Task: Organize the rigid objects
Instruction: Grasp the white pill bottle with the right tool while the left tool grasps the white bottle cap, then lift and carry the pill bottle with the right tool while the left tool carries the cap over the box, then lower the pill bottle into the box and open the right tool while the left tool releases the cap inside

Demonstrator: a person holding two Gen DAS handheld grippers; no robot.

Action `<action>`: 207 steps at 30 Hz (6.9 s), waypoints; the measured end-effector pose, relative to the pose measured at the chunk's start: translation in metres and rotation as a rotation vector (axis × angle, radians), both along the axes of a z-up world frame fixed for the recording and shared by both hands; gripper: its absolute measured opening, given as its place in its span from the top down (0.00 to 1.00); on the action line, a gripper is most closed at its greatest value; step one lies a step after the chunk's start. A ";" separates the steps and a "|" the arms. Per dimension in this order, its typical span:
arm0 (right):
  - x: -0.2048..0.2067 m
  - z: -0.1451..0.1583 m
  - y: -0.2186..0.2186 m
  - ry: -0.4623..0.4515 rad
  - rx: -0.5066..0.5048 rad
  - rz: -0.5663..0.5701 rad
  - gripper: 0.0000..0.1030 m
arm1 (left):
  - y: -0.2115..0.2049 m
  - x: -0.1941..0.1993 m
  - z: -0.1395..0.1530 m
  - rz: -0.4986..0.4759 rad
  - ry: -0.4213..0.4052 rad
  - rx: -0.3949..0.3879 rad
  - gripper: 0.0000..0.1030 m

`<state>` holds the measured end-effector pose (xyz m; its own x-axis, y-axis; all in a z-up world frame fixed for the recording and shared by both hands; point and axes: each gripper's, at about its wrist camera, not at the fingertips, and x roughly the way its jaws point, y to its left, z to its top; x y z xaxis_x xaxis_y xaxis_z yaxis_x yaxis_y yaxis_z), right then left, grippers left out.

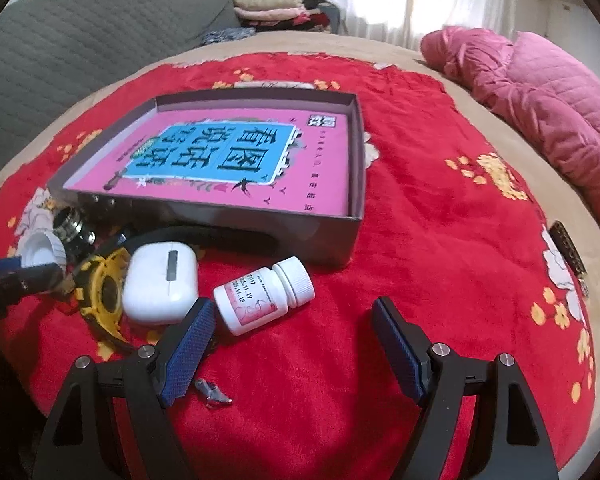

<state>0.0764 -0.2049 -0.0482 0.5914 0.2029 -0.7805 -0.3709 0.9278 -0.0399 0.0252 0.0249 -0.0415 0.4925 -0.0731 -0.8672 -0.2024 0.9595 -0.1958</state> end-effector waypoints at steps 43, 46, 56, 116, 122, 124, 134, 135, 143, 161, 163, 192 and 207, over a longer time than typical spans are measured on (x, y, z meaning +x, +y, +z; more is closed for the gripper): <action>0.007 0.003 -0.006 -0.025 0.129 0.010 0.54 | 0.022 -0.004 -0.003 0.024 -0.026 -0.110 0.50; 0.006 0.006 -0.006 -0.033 0.135 0.010 0.54 | 0.021 -0.005 0.001 0.017 -0.035 -0.109 0.50; -0.001 0.019 -0.006 -0.068 0.161 0.014 0.54 | 0.013 -0.007 0.018 -0.018 -0.099 -0.074 0.50; 0.024 0.049 0.028 -0.091 0.026 -0.055 0.54 | 0.034 0.081 0.011 -0.069 -0.241 0.003 0.50; 0.037 0.047 0.032 -0.071 0.025 -0.065 0.54 | 0.032 0.084 0.008 -0.087 -0.227 0.029 0.50; 0.042 0.047 0.035 -0.059 0.030 -0.069 0.54 | 0.030 0.083 0.007 -0.098 -0.224 0.043 0.50; 0.060 0.032 0.052 0.033 -0.007 -0.080 0.54 | 0.022 0.083 0.004 -0.143 -0.211 0.111 0.50; 0.061 0.031 0.052 0.039 -0.008 -0.084 0.54 | 0.021 0.083 0.004 -0.144 -0.212 0.114 0.50; 0.071 0.027 0.051 0.092 -0.003 -0.115 0.54 | 0.023 0.083 0.004 -0.150 -0.208 0.102 0.50; 0.084 0.024 0.049 0.171 -0.043 -0.157 0.54 | 0.026 0.082 0.006 -0.154 -0.205 0.078 0.50; 0.084 0.025 0.048 0.170 -0.049 -0.162 0.54 | 0.025 0.083 0.006 -0.154 -0.204 0.081 0.50; 0.070 0.038 0.038 0.142 -0.053 -0.180 0.47 | 0.020 0.080 0.006 -0.166 -0.199 0.098 0.50; 0.066 0.040 0.037 0.131 -0.040 -0.178 0.44 | 0.025 0.078 0.016 -0.166 -0.241 0.083 0.49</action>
